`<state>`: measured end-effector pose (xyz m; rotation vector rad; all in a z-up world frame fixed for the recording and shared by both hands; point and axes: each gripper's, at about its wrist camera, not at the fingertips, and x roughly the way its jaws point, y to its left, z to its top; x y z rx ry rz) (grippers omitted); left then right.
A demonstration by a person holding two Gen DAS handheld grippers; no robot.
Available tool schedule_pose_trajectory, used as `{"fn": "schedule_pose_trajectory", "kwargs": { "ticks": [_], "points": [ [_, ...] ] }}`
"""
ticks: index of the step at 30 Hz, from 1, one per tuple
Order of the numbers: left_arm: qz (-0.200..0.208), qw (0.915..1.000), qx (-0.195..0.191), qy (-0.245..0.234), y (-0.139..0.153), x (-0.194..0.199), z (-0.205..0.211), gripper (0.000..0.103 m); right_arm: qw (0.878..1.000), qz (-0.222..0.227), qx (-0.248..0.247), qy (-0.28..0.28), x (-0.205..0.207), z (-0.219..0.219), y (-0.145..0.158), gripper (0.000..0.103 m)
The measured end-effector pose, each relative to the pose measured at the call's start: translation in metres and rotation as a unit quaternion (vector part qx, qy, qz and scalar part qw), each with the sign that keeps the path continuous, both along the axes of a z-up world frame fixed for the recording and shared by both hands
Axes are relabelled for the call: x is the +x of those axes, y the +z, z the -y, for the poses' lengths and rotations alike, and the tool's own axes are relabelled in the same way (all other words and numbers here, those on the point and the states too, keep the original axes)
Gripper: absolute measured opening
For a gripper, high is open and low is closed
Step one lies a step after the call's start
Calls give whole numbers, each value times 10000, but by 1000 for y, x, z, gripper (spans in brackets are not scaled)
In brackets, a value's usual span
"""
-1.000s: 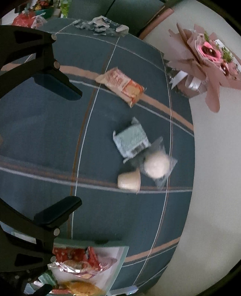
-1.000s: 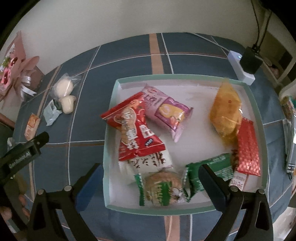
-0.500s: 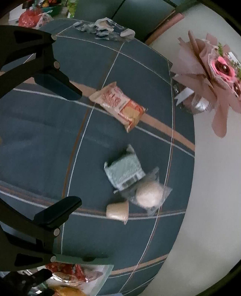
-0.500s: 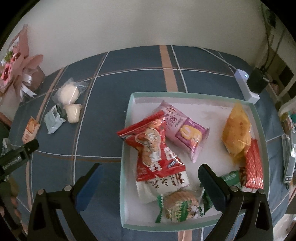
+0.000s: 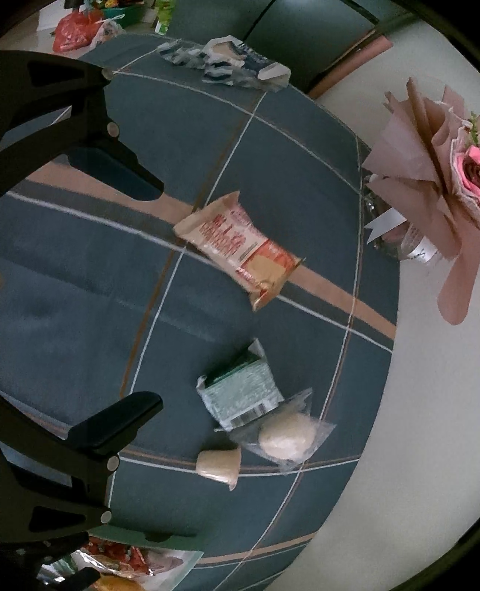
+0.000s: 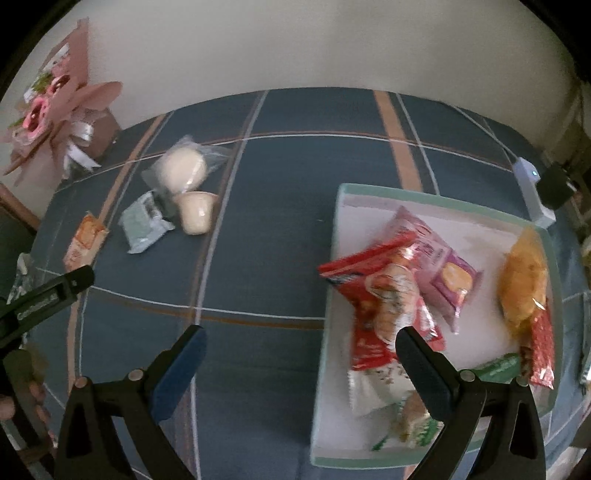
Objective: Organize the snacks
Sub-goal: 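Move both open tools back toward the remaining snacks on the table, then grasp the yellow bread pack with the left tool while the right tool grasps the pudding cup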
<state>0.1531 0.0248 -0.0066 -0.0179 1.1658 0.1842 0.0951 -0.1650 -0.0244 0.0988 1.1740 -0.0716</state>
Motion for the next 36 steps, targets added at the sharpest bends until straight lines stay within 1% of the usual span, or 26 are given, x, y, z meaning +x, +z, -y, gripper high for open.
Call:
{"fn": "schedule_pose_trajectory", "kwargs": {
  "ticks": [2,3,7,10,13,16,19,22,25,29,33,34,35,36],
  "points": [
    [140,9999,24,-87,4,2,-6,103,9999,30,4,106,3,-7,1,103],
    [148,9998,13,-114,4,4,-10,103,9998,32,36,178,5,-12,1,103],
    [172,9993,-283,-182,6,14,-34,103,9994,13,144,324,17,-25,-1,103],
    [170,9989,-328,-290,6,24,-48,103,9987,-30,260,428,28,-36,-6,103],
    [155,9990,-378,-179,4,32,-66,103,9979,-137,330,534,41,-46,-14,103],
    [84,9976,-685,31,-2,45,-90,103,9969,-168,414,655,55,-54,-18,101],
    [-8,9969,-790,5,-8,54,-101,103,9959,-218,512,720,71,-60,-20,98],
    [-126,9964,-821,-175,-16,64,-104,103,9952,-256,588,742,87,-64,-22,93],
    [-249,9951,-857,-419,-24,72,-100,103,9952,-294,529,767,103,-69,-24,89],
    [-371,9935,-808,-707,-34,79,-92,102,9945,-465,469,812,123,-73,-34,79],
    [-417,9915,-878,-866,-41,83,-85,101,9941,-590,527,739,136,-72,-44,76],
    [-431,9912,-880,-891,-43,85,-84,97,9938,-625,546,735,139,-73,-47,74],
    [-460,9909,-865,-923,-46,86,-82,90,9936,-657,556,731,141,-73,-50,72],
    [-495,9908,-837,-941,-48,87,-80,87,9935,-670,559,727,143,-74,-52,71]
  ]
}}
